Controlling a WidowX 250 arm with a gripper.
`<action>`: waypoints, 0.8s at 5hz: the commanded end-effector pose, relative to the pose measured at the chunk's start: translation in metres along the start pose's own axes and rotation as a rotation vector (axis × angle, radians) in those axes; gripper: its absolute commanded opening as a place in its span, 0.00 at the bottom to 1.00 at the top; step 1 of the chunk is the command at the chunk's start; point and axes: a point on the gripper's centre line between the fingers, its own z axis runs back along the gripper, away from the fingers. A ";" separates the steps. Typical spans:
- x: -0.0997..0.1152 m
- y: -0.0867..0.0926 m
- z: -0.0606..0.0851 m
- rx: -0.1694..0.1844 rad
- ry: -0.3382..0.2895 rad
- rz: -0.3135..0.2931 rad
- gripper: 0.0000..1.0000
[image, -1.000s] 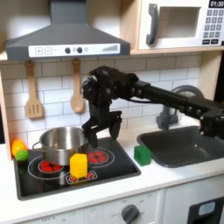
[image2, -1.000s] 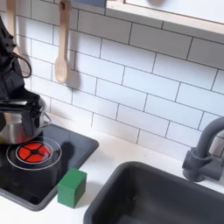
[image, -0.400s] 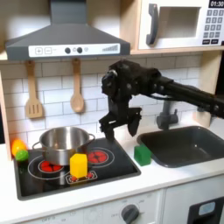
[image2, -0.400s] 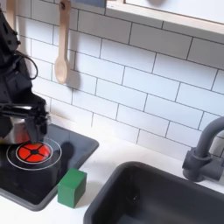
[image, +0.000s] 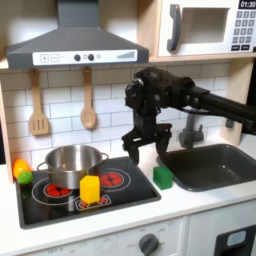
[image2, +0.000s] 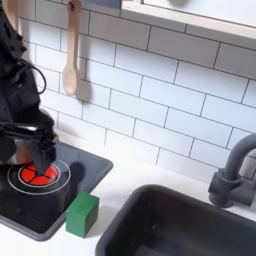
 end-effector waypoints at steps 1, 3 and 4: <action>-0.015 -0.025 0.003 -0.024 0.010 -0.084 1.00; -0.019 -0.046 0.010 0.023 0.022 -0.101 1.00; -0.020 -0.046 0.006 0.038 0.065 -0.068 1.00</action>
